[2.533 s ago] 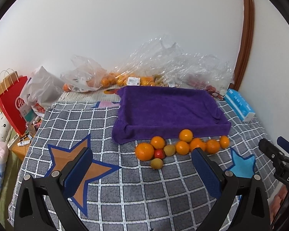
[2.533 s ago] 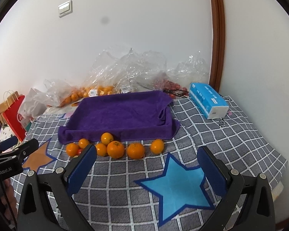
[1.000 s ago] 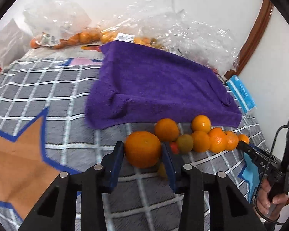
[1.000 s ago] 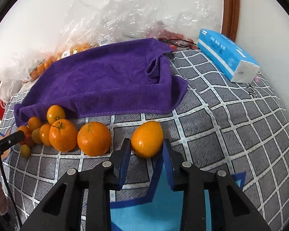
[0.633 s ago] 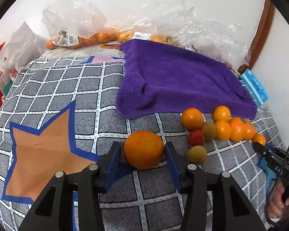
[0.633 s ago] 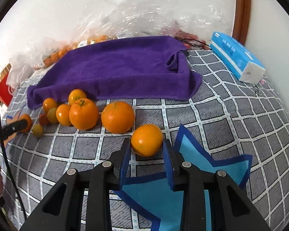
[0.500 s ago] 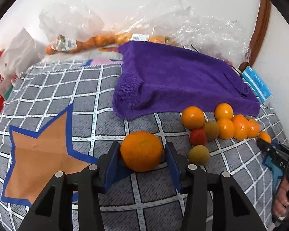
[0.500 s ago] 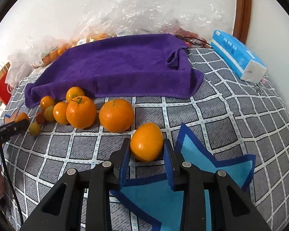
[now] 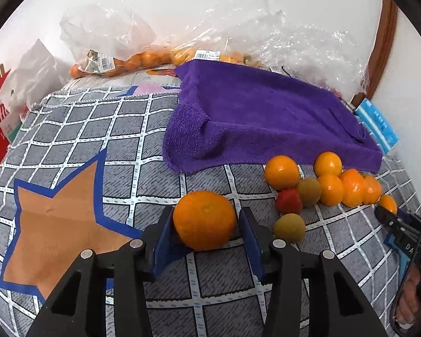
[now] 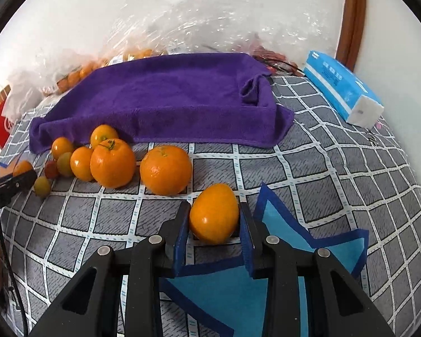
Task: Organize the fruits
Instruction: 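Carry both held oranges up over the purple towel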
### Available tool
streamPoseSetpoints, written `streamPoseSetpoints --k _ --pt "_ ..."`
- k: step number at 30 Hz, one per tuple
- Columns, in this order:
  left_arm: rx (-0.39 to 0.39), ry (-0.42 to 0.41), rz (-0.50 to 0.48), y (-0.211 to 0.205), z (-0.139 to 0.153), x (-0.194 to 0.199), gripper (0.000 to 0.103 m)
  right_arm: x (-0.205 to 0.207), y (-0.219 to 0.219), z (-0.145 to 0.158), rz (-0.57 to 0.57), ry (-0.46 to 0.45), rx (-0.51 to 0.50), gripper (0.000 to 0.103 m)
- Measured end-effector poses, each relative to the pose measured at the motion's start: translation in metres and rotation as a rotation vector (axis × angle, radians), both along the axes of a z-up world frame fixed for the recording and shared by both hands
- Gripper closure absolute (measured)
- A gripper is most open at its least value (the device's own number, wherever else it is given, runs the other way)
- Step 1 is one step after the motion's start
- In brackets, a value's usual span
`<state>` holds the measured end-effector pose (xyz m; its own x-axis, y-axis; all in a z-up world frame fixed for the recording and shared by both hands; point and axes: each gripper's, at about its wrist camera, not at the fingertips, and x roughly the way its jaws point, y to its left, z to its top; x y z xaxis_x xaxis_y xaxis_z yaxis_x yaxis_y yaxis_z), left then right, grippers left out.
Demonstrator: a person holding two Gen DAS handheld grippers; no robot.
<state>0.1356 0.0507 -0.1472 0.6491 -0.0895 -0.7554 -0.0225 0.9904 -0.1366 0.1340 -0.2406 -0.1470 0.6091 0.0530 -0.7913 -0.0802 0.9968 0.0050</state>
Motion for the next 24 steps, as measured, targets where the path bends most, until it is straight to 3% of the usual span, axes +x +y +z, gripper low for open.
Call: streamPoseSetpoints --k 5,9,16,24 --pt "-0.164 -0.026 -0.02 0.017 -0.001 -0.005 0.064 -0.004 -0.001 0.002 -0.005 -0.023 0.007 0.07" --pt "-0.173 -0.04 -0.033 0.013 0.001 -0.01 0.064 -0.008 -0.004 0.006 -0.013 -0.047 0.027 0.07" --pt "-0.207 0.01 -0.059 0.008 0.009 -0.02 0.064 -0.017 -0.005 0.014 0.023 -0.047 0.051 0.07" --pt "-0.218 -0.067 -0.081 0.001 0.054 -0.018 0.064 -0.023 0.013 0.057 0.055 -0.14 0.059 0.07"
